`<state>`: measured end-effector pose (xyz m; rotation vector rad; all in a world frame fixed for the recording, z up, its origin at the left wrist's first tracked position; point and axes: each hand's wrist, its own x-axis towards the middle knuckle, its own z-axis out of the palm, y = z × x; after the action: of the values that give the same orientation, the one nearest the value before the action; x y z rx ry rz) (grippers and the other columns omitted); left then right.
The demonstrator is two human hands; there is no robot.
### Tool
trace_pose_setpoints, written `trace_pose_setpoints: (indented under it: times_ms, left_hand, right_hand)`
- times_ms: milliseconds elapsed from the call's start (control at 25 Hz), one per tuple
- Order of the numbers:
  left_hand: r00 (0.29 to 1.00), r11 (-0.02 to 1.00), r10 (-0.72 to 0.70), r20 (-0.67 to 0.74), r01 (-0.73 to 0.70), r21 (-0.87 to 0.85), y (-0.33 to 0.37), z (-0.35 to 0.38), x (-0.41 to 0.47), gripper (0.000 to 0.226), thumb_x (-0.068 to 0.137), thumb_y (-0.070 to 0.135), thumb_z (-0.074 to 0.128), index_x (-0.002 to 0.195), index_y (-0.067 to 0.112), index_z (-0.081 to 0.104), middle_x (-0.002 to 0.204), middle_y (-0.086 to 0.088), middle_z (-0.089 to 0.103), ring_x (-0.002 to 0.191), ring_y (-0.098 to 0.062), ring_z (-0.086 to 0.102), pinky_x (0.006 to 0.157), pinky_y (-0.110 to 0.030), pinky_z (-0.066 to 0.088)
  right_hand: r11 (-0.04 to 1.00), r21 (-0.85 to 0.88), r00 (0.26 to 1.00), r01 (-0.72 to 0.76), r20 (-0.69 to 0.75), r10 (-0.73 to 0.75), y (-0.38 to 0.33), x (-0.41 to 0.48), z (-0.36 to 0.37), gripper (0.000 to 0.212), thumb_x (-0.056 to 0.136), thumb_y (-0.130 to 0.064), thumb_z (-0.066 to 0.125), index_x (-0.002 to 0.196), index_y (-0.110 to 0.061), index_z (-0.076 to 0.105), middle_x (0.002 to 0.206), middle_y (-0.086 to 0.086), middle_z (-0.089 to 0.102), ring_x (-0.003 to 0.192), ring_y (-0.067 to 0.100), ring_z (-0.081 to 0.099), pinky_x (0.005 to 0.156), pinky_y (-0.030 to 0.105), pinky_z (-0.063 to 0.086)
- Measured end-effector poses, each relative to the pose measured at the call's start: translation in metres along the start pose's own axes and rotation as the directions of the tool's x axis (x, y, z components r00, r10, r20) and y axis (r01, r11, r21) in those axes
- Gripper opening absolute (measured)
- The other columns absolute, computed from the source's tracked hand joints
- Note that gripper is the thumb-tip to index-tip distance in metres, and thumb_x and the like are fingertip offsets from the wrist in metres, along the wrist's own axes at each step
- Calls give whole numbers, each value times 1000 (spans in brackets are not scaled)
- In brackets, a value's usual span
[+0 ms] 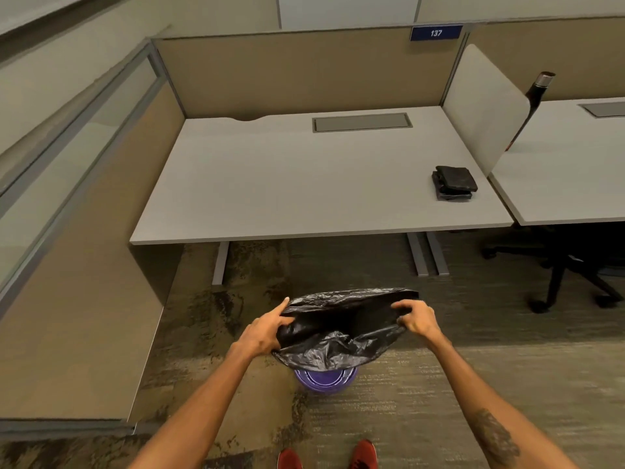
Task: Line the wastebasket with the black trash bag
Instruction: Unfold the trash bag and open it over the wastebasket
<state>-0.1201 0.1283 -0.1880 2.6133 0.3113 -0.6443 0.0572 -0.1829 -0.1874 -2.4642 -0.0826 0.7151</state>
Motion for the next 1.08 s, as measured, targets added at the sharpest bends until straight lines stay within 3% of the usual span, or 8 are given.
trace_pose_setpoints:
  times_ms: [120, 280, 480, 640, 760, 880, 960, 1080]
  left_hand:
    - [993, 995, -55, -107, 46, -86, -6, 19, 3, 77, 82, 2, 74, 150, 20, 44, 169, 12, 3, 134, -23, 53, 101, -40, 52]
    - [987, 953, -139, -85, 110, -283, -14, 49, 22, 101, 75, -1, 80, 158, 13, 23, 168, 13, -8, 138, -22, 49, 102, -37, 52]
    - [984, 914, -160, -77, 119, -388, -28, 100, 46, 116, 75, -9, 79, 160, 6, 1, 163, 17, -25, 149, -17, 32, 77, -11, 53]
    - [977, 897, -201, -76, 152, -416, -57, 153, 79, 121, 74, -12, 78, 159, 7, -7, 162, 13, -29, 151, -18, 27, 74, -25, 59]
    - [970, 882, -234, -67, 182, -435, -80, 193, 102, 119, 73, -10, 79, 160, 10, 0, 164, 14, -26, 146, -20, 37, 84, -34, 60]
    - [969, 881, -223, -111, 151, -448, -97, 231, 120, 114, 78, -4, 79, 161, 17, 3, 164, 15, -24, 147, -22, 36, 91, -39, 58]
    - [966, 874, -232, -113, 156, -461, -106, 255, 134, 115, 78, 1, 79, 161, 22, 2, 164, 15, -25, 147, -21, 35, 89, -41, 59]
    - [970, 857, -224, -90, 152, -493, -119, 283, 157, 122, 73, -1, 83, 161, 22, 2, 163, 15, -28, 149, -19, 31, 94, -39, 57]
  right_hand:
    - [999, 28, 995, -40, -87, 43, 8, 5, 19, 41, 90, -1, 62, 129, -11, 68, 124, 14, 70, 117, 29, 65, 102, 37, 49]
    - [999, 39, 997, -25, -69, 28, 16, 24, 55, 61, 85, -3, 66, 143, -6, 51, 133, 20, 57, 126, 37, 54, 104, 40, 42]
    - [990, 117, 997, -74, -4, 75, 32, 42, 92, 73, 72, 6, 79, 139, -5, 50, 126, 16, 49, 121, 36, 53, 105, 40, 44]
    - [985, 151, 993, -84, 95, 70, 68, 83, 146, 78, 72, 10, 77, 143, -8, 50, 127, 20, 51, 118, 36, 55, 102, 42, 49]
    - [987, 150, 995, -57, 92, 43, 104, 113, 193, 51, 75, 9, 77, 123, -4, 69, 116, 21, 70, 102, 27, 66, 89, 32, 50]
    - [970, 221, 994, -100, 72, 86, 131, 133, 234, 30, 82, 7, 72, 110, -1, 75, 107, 22, 75, 89, 19, 66, 85, 30, 50]
    - [956, 268, 992, -122, 62, 110, 146, 146, 260, 37, 83, 6, 72, 120, -1, 70, 118, 21, 71, 99, 23, 66, 89, 29, 50]
    - [970, 226, 994, -94, 69, 80, 157, 159, 289, 68, 77, 3, 80, 140, -2, 54, 139, 17, 52, 127, 30, 53, 103, 27, 39]
